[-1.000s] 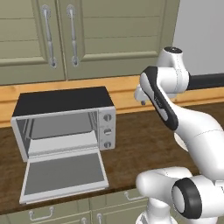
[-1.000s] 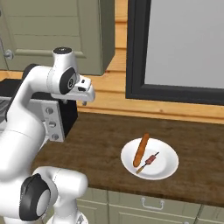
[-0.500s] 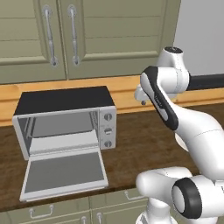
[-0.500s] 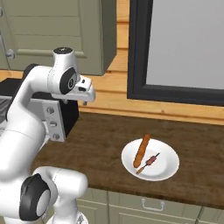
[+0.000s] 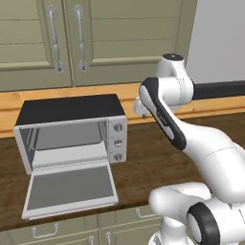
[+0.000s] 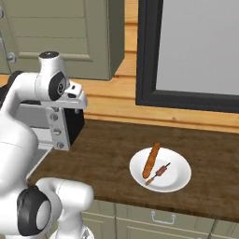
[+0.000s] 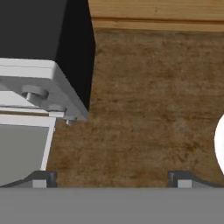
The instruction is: Pick up the kebab skewer and baguette bread, and place them inside the toaster oven. Close the toaster oven door and start by setting the timer.
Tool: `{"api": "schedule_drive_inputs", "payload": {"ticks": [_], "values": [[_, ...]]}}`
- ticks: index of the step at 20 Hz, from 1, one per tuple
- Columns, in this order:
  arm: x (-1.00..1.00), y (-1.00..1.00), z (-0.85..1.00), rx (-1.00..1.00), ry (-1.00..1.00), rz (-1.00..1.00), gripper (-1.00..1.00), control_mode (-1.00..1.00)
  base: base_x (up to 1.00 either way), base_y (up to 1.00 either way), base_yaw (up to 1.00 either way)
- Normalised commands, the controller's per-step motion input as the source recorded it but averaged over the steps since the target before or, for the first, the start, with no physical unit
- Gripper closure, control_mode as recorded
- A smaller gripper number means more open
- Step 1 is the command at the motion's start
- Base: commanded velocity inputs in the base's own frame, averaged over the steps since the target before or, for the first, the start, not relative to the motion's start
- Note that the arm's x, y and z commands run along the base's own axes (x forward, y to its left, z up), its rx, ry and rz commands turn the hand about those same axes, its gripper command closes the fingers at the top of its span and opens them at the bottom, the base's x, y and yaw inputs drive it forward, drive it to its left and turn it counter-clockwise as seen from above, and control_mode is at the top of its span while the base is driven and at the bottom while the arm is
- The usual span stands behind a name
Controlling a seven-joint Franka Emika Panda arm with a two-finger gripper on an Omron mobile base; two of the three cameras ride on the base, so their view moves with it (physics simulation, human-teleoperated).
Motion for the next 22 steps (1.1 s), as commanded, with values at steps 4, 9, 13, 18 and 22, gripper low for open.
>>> {"api": "schedule_drive_inputs", "payload": {"ticks": [4, 9, 13, 18, 22], "values": [[-0.05, 0.94, -0.09, -0.01, 0.0, 0.0, -1.0, -1.0, 0.0, 0.0, 0.0], [0.0, 0.82, -0.07, -0.02, -0.06, -0.01, -1.0, -1.0, 0.0, 0.0, 0.0], [0.0, 1.0, -0.01, -0.05, -0.27, 0.0, -1.0, -1.0, 0.0, 0.0, 0.0], [-0.11, 0.69, -0.01, 0.0, -0.34, -0.01, -1.0, -1.0, 0.0, 0.0, 0.0], [-0.01, 0.5, -0.11, 0.0, -0.27, -0.03, -1.0, -1.0, 0.0, 0.0, 0.0]]}}
